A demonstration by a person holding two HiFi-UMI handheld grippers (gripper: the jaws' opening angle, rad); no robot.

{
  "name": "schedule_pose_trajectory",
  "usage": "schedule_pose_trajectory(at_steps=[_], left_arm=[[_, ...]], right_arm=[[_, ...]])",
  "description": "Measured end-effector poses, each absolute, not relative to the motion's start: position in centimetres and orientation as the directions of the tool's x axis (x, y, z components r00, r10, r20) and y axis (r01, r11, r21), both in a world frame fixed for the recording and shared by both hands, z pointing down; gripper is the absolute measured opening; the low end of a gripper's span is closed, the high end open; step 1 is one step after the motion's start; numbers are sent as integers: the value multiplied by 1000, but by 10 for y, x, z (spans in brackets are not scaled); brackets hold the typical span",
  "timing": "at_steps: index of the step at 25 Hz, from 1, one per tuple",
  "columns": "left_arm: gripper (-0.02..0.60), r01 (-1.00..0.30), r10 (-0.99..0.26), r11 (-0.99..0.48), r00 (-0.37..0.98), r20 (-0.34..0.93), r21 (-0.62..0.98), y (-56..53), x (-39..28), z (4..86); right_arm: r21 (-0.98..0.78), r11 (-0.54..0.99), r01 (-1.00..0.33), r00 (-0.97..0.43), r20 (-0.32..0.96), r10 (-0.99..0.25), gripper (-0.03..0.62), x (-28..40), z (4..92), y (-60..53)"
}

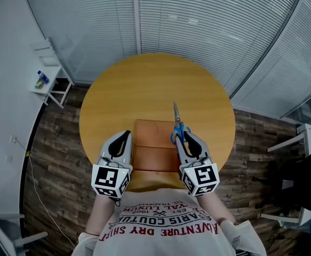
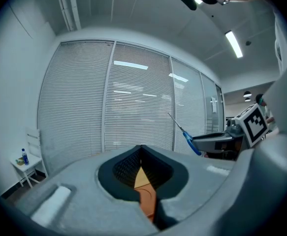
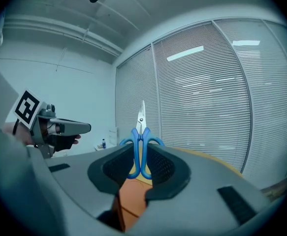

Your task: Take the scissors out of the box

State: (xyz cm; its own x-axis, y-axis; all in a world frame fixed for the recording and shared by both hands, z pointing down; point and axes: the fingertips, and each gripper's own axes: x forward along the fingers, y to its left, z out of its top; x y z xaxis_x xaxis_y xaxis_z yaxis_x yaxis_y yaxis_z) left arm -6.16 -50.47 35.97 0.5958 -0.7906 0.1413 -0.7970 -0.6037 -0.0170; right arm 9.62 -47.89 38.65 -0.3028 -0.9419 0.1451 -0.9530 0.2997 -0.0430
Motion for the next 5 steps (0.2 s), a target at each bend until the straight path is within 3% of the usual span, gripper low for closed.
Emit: schedule_pose_trajectory(at_steps=[5], left_arm=[[9, -796, -790, -605, 597, 139, -19, -503, -60, 359]], right_arm=[[-37, 309, -950, -311, 146, -939, 91, 94, 386, -477]])
